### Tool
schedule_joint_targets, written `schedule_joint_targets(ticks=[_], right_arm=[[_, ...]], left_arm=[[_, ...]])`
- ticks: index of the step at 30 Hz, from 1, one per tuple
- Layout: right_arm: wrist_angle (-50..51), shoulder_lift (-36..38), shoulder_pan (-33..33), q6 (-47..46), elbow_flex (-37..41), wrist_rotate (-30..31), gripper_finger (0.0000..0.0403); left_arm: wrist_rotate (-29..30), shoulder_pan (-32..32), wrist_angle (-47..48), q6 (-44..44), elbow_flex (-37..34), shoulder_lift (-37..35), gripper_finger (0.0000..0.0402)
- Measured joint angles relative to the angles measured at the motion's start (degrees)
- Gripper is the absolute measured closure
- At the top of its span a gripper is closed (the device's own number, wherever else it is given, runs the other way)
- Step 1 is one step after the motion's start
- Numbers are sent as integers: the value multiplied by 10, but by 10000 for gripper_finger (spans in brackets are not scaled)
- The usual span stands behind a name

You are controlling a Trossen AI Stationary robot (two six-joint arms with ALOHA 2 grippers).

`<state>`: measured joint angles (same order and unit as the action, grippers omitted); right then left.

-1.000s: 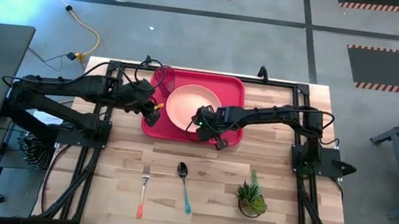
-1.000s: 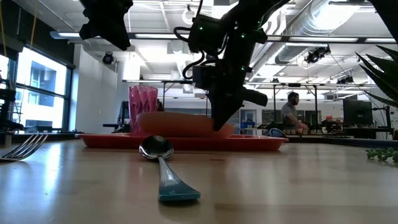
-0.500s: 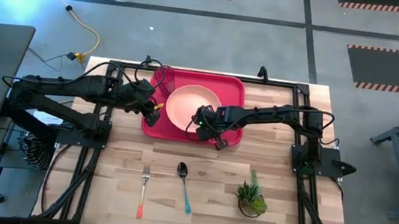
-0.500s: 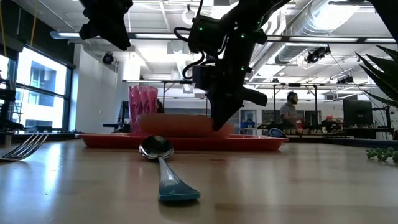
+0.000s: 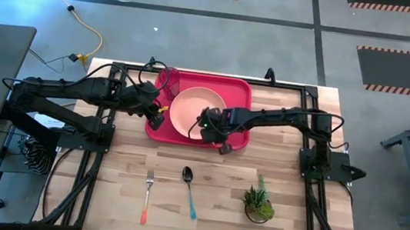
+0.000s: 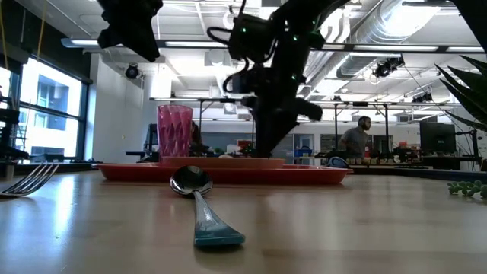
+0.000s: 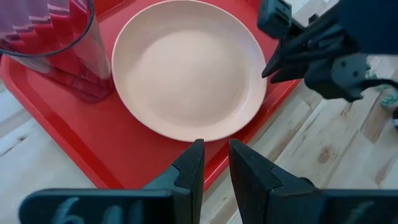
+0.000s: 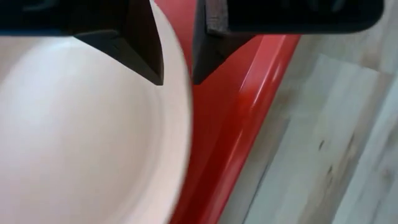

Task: Pick and place plate/cup/fork/spoon on tray
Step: Adjust the red cup on the red tray

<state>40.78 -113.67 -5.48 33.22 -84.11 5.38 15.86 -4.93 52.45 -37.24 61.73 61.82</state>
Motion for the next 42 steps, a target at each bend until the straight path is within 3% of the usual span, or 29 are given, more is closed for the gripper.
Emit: schedule_joint_targets(ticks=[9,18,22,31,42], right_arm=[[117,0,0,-157,-137,3,327],[184,1,0,-285,-282,4,327],[193,1,0,-313,-324,4,327],[203,1,0,-357,-383,4,327],[220,1,0,-397,-389,5,327]], left_arm=[[12,-53,0,39,0,0,339],[9,-168,-1,101,28,0,339],[-28,-226,-1,165,44,1,339],[-74,-328,0,254,73,31,333],[-101,-394,7,304,135,130,282]])
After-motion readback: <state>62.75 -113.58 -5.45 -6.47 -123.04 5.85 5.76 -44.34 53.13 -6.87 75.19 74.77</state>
